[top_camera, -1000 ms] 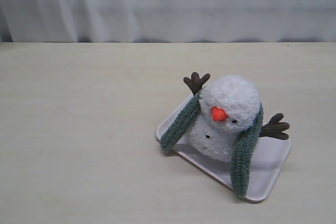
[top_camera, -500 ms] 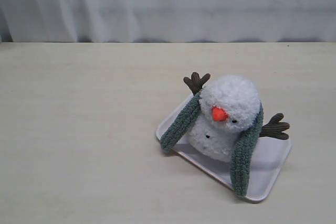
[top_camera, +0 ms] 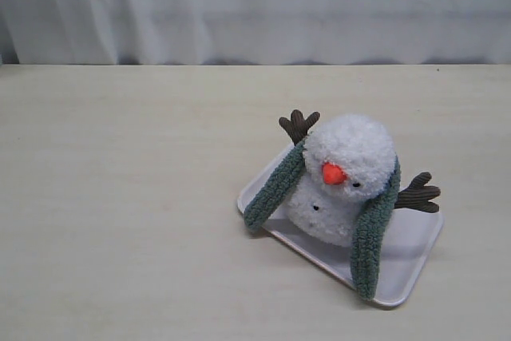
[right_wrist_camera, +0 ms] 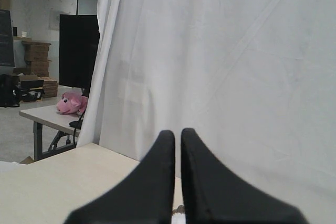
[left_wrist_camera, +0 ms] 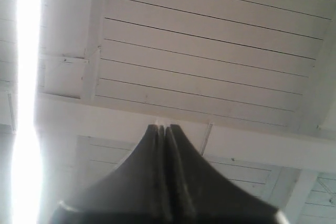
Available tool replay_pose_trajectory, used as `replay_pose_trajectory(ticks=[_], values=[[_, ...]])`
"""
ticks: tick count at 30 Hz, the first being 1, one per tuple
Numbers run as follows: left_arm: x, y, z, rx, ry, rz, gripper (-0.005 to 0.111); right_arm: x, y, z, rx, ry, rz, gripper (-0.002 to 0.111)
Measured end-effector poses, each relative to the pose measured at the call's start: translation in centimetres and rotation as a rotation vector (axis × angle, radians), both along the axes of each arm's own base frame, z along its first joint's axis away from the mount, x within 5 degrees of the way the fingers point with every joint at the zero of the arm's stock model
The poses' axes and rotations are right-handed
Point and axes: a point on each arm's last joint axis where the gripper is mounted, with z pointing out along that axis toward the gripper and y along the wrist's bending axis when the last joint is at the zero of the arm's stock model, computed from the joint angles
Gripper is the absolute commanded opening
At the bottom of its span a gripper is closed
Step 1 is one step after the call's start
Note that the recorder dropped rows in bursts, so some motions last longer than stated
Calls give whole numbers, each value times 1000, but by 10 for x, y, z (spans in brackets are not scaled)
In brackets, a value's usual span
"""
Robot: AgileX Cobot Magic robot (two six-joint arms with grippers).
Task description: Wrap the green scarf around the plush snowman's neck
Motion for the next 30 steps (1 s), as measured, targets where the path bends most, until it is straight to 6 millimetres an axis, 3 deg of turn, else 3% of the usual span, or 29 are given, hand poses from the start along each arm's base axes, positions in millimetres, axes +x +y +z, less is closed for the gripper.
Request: replay_pose_trajectory(ticks=[12,30], values=[[4,0,-2,1,15,0,0,0,0,0,0,0,0,4],[93,-3,-66,13,359,0,0,0,0,0,-1,1,1,4]])
